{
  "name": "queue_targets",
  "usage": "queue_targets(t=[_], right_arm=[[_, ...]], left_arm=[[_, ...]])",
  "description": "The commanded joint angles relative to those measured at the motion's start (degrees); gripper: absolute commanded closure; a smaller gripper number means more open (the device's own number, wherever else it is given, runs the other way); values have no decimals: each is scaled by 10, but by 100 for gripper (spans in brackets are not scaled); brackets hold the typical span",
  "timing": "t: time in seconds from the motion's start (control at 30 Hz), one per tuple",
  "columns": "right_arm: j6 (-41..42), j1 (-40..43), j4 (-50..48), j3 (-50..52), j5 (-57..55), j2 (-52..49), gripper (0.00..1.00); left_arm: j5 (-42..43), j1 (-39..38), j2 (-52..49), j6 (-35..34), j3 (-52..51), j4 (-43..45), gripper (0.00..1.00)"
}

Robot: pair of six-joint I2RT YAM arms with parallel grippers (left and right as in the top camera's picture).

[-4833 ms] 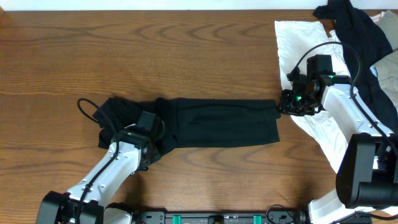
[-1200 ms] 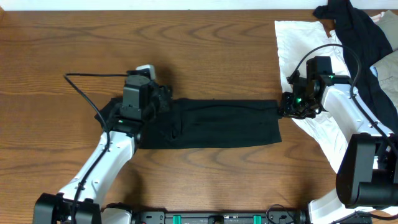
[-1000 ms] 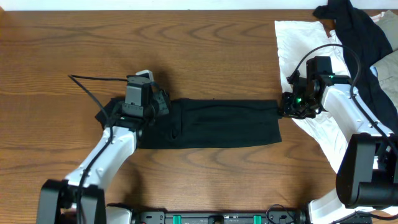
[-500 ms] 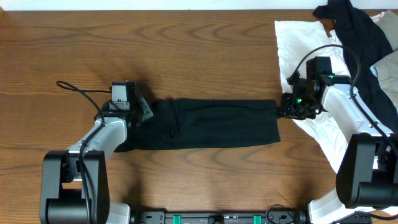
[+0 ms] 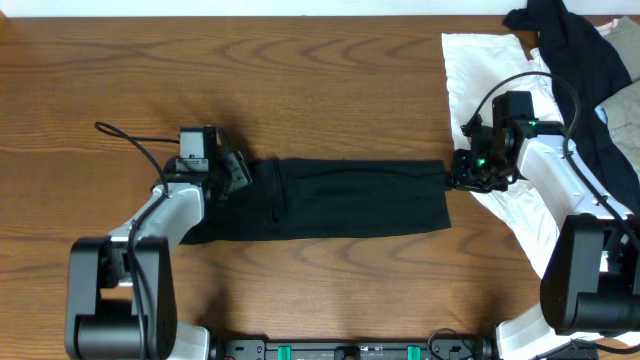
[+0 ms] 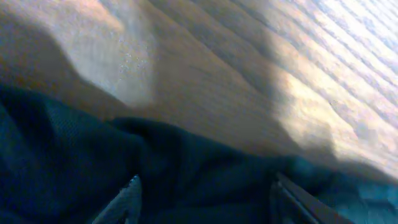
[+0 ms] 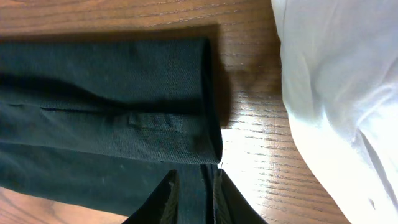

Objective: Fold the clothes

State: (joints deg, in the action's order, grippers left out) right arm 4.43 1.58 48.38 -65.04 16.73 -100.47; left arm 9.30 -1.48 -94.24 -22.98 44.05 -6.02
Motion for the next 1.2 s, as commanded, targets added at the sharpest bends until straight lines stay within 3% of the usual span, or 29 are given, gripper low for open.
queue_targets(t=[0.0,0.07,0.23,0.37,0.83,1.17], right_arm=[[-9,4,1,0,-5,10,82],[-9,4,1,0,-5,10,82],[-9,4,-3,0,-5,10,82],[-18,4,-3,0,-5,10,82],[-28,4,-10,0,-16,10,81],[-28,4,-11,0,-15,10,76]], left_arm=[[19,4,77,27,-8,-12,29],[-19,5,150,31,-8,-10,23],[-98,10,203,27,-9,-21,22],[-100,27,182,-13,-16,-45,22],[-40,32,24,-19,-23,-87,22],[-39,32,31,70,5,-68,27]])
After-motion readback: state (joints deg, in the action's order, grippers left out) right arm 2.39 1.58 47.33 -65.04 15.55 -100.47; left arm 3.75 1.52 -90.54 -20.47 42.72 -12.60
